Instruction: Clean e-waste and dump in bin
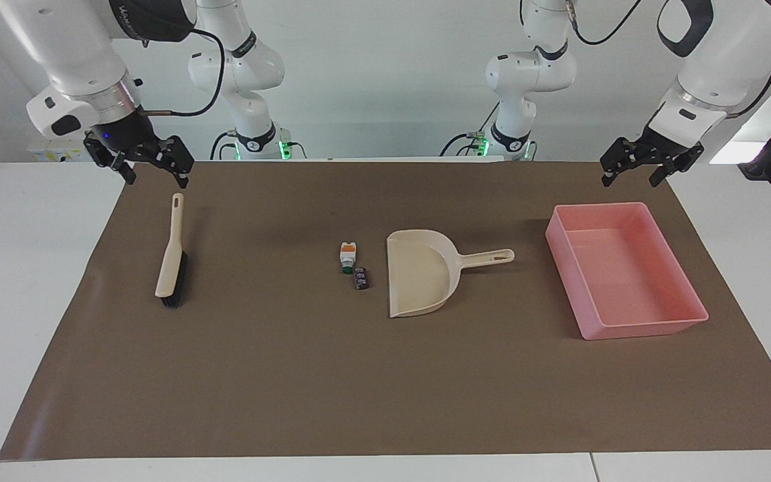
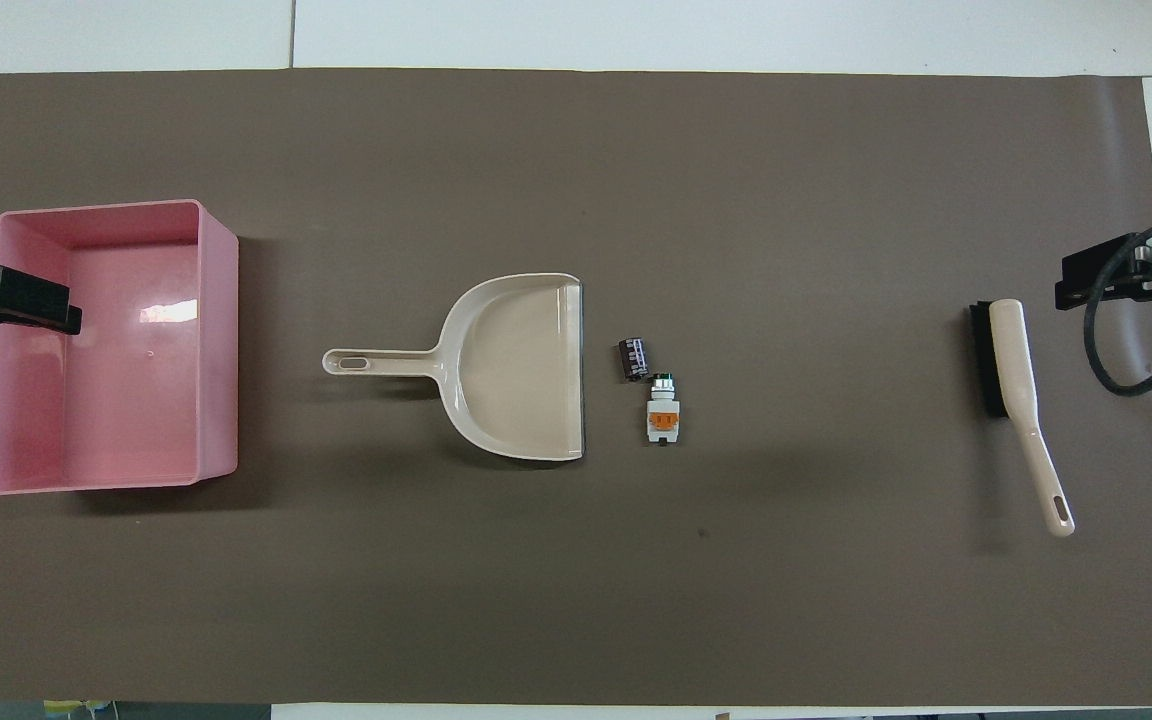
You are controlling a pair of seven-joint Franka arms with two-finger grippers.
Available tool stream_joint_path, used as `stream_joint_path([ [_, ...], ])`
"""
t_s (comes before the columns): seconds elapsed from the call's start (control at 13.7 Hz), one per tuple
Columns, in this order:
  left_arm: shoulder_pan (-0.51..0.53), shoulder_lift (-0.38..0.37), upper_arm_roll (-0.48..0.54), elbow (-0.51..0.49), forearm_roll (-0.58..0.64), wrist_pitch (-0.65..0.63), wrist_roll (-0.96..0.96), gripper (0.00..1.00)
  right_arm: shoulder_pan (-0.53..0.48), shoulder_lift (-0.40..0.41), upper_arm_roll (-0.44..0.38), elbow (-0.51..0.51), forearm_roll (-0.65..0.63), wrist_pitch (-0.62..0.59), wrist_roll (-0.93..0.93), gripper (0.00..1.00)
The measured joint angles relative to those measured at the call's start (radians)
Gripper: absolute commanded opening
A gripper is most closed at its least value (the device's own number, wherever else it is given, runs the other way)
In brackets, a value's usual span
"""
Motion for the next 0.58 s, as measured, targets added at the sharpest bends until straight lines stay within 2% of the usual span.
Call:
stream_joint_path([
  [0.58, 0.0, 0.0, 0.0, 0.0, 0.0, 0.002, 0.001, 1.0, -0.005, 0.0, -0.002, -0.015, 0.0, 0.0, -0.003, 1.0],
])
